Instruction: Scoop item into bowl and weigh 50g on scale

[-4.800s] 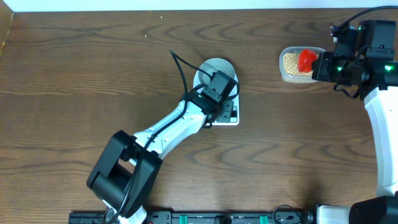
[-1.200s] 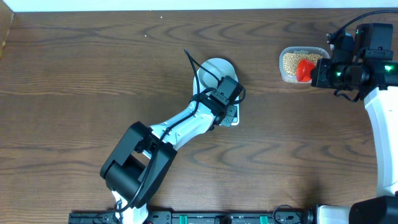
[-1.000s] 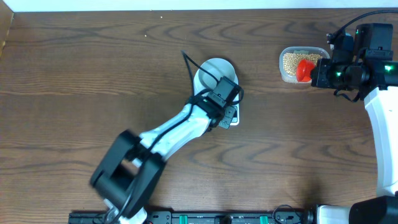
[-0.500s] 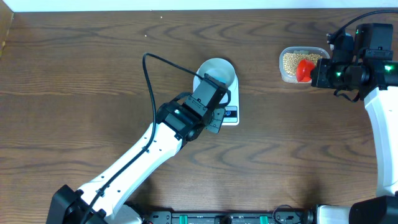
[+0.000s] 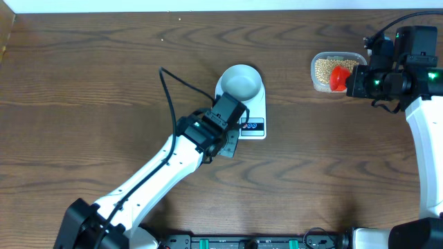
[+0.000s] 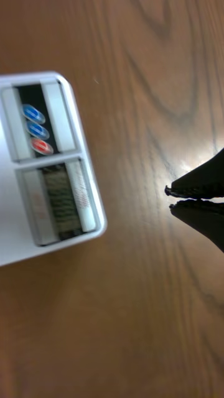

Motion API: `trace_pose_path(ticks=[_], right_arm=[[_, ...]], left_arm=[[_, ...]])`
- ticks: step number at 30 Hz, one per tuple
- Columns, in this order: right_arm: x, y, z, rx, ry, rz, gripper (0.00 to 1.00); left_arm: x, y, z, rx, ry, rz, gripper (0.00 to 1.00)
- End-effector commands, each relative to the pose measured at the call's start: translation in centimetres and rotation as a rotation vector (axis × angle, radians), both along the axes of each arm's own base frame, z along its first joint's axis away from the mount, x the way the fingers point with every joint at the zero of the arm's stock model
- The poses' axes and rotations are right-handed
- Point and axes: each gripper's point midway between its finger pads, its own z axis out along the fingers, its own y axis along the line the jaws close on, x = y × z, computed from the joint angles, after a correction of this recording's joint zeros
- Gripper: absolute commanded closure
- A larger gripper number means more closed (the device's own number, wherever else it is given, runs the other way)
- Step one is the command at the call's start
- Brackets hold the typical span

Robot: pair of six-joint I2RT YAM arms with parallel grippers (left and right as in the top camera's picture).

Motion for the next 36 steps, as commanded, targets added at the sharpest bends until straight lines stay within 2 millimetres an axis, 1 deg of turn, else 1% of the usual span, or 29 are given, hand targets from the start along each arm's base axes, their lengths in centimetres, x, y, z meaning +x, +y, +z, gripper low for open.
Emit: trace_pose_path(ticks=[1, 7, 14, 18, 21, 24, 26, 36], right_arm=[[0.3, 0.0, 0.6, -0.006, -0.017, 0.011, 0.99], [0.3, 0.0, 0.6, -0.006, -0.019, 0.012, 0.99], [0.3, 0.0, 0.6, -0.006, -0.019, 0.012, 0.99], [0.2, 0.0, 0.5, -0.005, -0.015, 0.012, 0.99], [-0.2, 0.1, 0.3, -0.016, -0.001, 0.032, 0.99], [-0.4, 0.0, 0.2, -0.023, 0.007, 0.041, 0.99], [-0.4, 0.1, 0.2, -0.018, 0.007, 0.039, 0.99], [-1.0, 0.5, 0.0, 0.001, 0.032, 0.050, 0.99]], left_arm=[[-0.6, 0.9, -1.7, 0.041, 0.036, 0.012, 0.92], [-0.7, 1.0, -3.0, 0.062, 0.063, 0.013, 0.93], [-0.7, 1.0, -5.7, 0.107, 0.120, 0.012, 0.93], [-0.1, 0.5, -6.9, 0.114, 0.118, -0.017, 0.92], [0.9, 0.0, -7.3, 0.117, 0.082, -0.079, 0.93], [2.1, 0.0, -7.1, 0.111, 0.039, -0.070, 0.93], [2.4, 0.2, -7.0, 0.106, 0.035, -0.059, 0.92], [1.0, 2.1, -7.5, 0.155, 0.112, -0.032, 0.93]])
